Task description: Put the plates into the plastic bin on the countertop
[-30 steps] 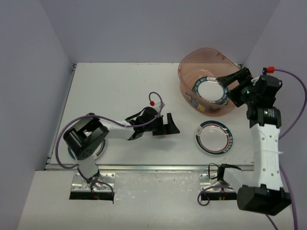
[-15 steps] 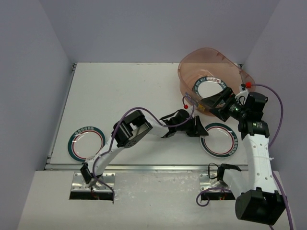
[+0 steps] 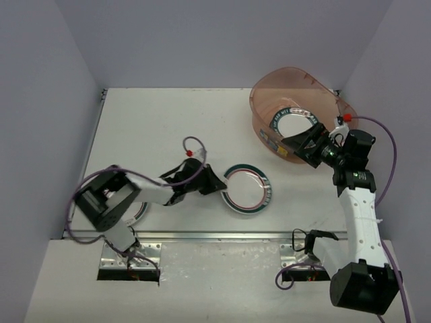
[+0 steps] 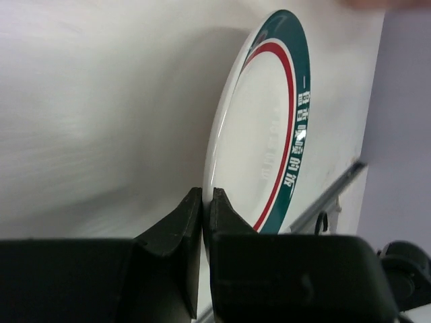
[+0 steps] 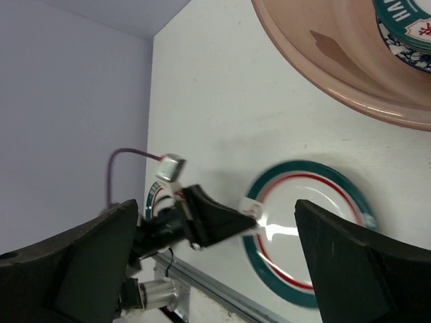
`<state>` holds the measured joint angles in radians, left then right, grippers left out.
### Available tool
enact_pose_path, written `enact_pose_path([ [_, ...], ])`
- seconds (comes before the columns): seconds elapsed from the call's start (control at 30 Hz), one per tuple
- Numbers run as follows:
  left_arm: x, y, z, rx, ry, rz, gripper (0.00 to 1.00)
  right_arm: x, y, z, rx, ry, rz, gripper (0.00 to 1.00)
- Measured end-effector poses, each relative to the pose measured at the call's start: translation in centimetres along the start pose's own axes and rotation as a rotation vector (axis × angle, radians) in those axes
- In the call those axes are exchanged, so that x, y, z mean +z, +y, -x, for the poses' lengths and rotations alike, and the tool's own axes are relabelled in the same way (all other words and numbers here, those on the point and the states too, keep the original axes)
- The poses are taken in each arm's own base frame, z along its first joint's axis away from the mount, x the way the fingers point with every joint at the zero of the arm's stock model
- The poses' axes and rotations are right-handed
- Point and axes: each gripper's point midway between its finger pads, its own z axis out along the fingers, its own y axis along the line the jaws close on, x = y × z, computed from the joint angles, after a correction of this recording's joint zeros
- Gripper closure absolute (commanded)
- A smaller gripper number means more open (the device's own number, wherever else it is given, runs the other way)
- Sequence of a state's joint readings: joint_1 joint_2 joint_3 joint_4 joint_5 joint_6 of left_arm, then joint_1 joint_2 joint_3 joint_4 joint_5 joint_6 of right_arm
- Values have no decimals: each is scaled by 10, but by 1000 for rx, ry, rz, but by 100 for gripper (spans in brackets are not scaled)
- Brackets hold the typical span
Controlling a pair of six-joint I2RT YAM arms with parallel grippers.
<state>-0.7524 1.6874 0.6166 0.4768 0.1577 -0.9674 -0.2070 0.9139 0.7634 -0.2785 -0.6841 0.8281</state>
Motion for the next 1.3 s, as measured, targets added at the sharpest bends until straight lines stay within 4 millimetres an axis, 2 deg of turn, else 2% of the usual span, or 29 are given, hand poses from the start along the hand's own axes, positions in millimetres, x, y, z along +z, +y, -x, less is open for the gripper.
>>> enact_pose_path([
  [0.07,-43,22,40,-28,-118,33,100,6,-1,-9,0,41,46,1],
  [0.1,-62,25,61,-36,-189,37,100,11,-2,-15,2,71,63,1],
  [0.17,-97,19,95,-25,-312,13,100,21,-2,-29,-8,143,88,1],
  [0.23,-126,2,114,7,-390,-37,100,33,6,-49,-53,223,117,1],
  [0.33,-161,-25,121,54,-446,-109,100,49,26,-88,-136,354,187,6],
  [0.37,-169,-32,121,67,-451,-128,100,52,30,-95,-149,378,203,8],
  [0.5,-189,-53,118,95,-448,-179,100,60,29,-102,-154,406,214,16],
  [0.67,-190,-58,110,97,-400,-200,100,60,45,-112,-173,438,283,23],
  [0.8,-184,-59,102,85,-347,-218,100,59,61,-118,-176,455,348,63],
  [0.83,-183,-59,100,80,-337,-224,91,59,65,-118,-175,454,364,79],
  [0.87,-182,-59,99,77,-329,-230,79,60,69,-118,-173,455,382,98],
  [0.9,-182,-60,98,74,-322,-235,61,61,73,-117,-171,457,402,100],
  [0.93,-182,-61,97,78,-318,-240,24,62,76,-117,-164,459,419,100],
  [0.97,-183,-64,98,77,-320,-251,2,63,76,-117,-149,465,423,100],
  [1.0,-184,-66,99,79,-325,-257,1,64,75,-117,-133,471,421,100],
  [1.07,-190,-71,105,87,-344,-247,0,66,69,-112,-96,473,400,100],
  [1.13,-200,-71,115,90,-386,-185,0,68,57,-95,-46,433,331,100],
  [1.2,-226,-69,135,93,-503,-91,0,70,31,-51,39,302,206,100],
  [1.3,-285,-78,157,124,-701,-21,0,63,-18,30,154,15,-27,100],
])
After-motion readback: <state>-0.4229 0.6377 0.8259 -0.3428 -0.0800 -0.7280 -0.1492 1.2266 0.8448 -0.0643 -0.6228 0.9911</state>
